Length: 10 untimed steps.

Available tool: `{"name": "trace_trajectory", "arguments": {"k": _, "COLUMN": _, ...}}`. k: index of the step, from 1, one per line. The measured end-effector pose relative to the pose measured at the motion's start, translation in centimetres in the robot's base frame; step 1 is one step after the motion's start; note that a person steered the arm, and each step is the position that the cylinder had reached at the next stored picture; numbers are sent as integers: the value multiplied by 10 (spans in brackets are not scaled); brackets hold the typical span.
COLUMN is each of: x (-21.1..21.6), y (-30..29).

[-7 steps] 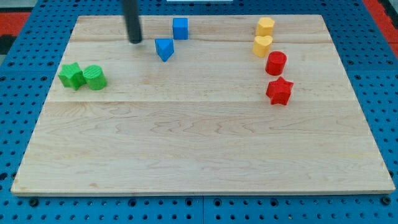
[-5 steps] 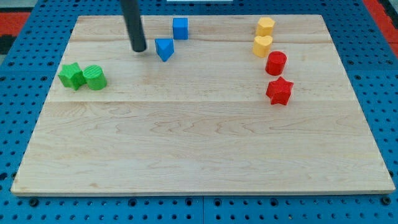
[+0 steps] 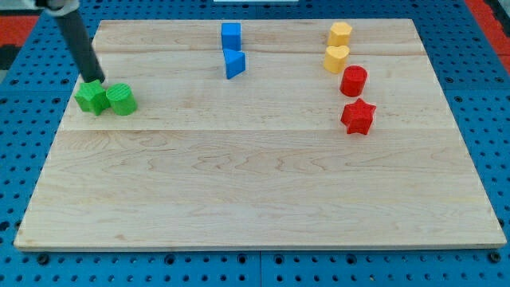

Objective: Arrange the blue blocks and green circle in a vertical line

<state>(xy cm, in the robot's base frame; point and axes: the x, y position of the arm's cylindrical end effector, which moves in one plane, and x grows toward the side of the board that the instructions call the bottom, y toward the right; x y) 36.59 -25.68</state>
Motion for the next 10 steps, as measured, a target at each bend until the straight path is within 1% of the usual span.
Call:
{"name": "trace_trajectory", "arguments": {"k": 1, "x": 44, "y": 15}}
{"name": "trace_trajectory", "arguments": {"k": 2, "x": 44, "y": 5}}
{"name": "trace_trajectory", "arguments": {"k": 3, "x": 28, "y": -4}}
{"name": "trace_trajectory", "arguments": {"k": 4, "x": 7, "y": 62}}
{"name": "trace_trajectory", "arguments": {"k": 5, "x": -6, "y": 111}}
{"name": "trace_trajectory", "arguments": {"k": 6, "x": 6, "y": 128}}
{"name": "trace_trajectory", "arguments": {"k": 7, "x": 27, "y": 118}}
{"name": "trace_trajectory", "arguments": {"k": 8, "x": 27, "y": 153}}
{"name": "trace_trajectory", "arguments": {"k": 10, "x": 30, "y": 163}}
